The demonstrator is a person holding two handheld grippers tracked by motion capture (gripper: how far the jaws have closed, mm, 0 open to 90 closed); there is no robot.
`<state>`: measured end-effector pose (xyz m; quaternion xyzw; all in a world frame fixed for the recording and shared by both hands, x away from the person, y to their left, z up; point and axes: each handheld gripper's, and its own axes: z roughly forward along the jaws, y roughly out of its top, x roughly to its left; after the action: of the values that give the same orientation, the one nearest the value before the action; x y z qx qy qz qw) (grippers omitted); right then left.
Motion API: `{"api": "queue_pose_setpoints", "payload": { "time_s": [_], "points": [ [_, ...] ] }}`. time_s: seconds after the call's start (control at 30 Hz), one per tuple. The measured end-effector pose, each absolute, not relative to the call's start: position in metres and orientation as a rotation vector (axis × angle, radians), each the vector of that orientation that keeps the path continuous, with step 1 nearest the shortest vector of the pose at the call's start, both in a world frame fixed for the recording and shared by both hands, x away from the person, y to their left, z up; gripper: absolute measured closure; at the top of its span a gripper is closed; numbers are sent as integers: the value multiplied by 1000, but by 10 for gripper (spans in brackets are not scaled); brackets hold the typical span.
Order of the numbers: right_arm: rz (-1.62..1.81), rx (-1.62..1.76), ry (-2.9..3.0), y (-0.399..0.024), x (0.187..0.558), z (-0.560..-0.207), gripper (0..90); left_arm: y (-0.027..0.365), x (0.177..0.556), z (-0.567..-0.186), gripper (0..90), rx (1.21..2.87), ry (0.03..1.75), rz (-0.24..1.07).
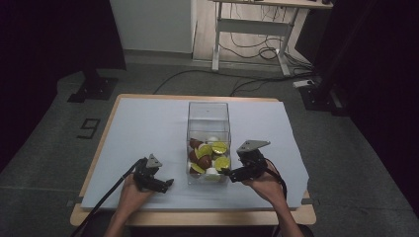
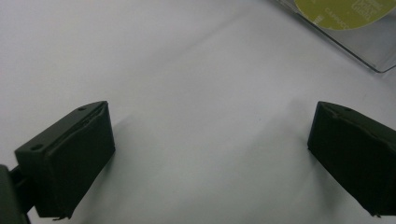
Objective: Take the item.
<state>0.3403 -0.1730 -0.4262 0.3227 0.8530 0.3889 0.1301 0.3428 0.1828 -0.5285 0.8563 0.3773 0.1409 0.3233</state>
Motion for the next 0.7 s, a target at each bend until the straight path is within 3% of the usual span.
{"api": "queue_pose_setpoints", "payload": {
  "time_s": [0.7],
  "points": [
    [1139, 902, 2572, -129, 363, -431, 150, 183, 343, -529, 1, 2248, 989, 369]
  ]
}}
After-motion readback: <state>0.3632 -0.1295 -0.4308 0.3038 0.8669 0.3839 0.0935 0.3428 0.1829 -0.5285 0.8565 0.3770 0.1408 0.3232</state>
